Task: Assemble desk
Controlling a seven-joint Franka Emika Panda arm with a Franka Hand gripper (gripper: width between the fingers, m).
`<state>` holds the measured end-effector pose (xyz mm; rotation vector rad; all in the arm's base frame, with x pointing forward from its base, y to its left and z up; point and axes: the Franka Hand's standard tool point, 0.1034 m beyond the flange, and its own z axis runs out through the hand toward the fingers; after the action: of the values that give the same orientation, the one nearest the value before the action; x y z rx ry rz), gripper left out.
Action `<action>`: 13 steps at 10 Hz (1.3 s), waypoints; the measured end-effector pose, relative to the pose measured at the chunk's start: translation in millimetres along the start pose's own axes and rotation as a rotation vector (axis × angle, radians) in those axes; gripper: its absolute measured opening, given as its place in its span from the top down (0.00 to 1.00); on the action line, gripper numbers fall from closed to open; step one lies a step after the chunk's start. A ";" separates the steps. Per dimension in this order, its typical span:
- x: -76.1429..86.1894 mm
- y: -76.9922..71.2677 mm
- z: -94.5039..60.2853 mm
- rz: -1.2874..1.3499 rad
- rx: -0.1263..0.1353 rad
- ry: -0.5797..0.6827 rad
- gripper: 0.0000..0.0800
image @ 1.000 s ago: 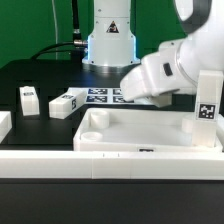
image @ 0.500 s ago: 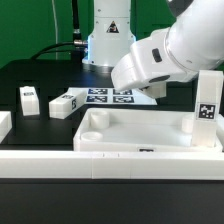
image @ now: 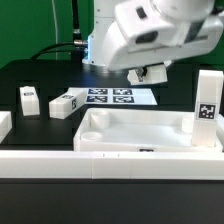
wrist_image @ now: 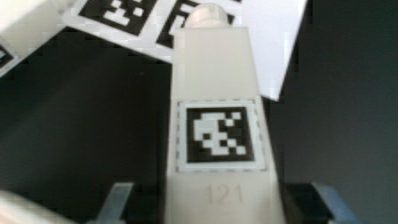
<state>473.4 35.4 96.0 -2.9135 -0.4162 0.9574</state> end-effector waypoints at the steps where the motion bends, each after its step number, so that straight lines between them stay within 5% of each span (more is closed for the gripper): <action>1: 7.5 2.7 -0.8 0.000 -0.016 0.076 0.64; 4: 12.5 7.3 -4.2 0.008 -0.050 0.291 0.64; 5: 9.9 8.0 -5.5 0.014 -0.046 0.322 0.64; 8: -3.1 21.4 -47.5 0.058 0.002 0.462 0.64; 9: 0.4 26.6 -59.9 0.060 -0.004 0.539 0.64; 13: 3.7 38.9 -54.5 0.078 -0.076 0.768 0.64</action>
Offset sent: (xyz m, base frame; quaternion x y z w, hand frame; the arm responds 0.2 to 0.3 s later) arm 0.0000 0.0000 0.0000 0.0000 0.1938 0.0000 0.9810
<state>517.6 1.1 133.0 -3.0709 -0.2825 -0.2165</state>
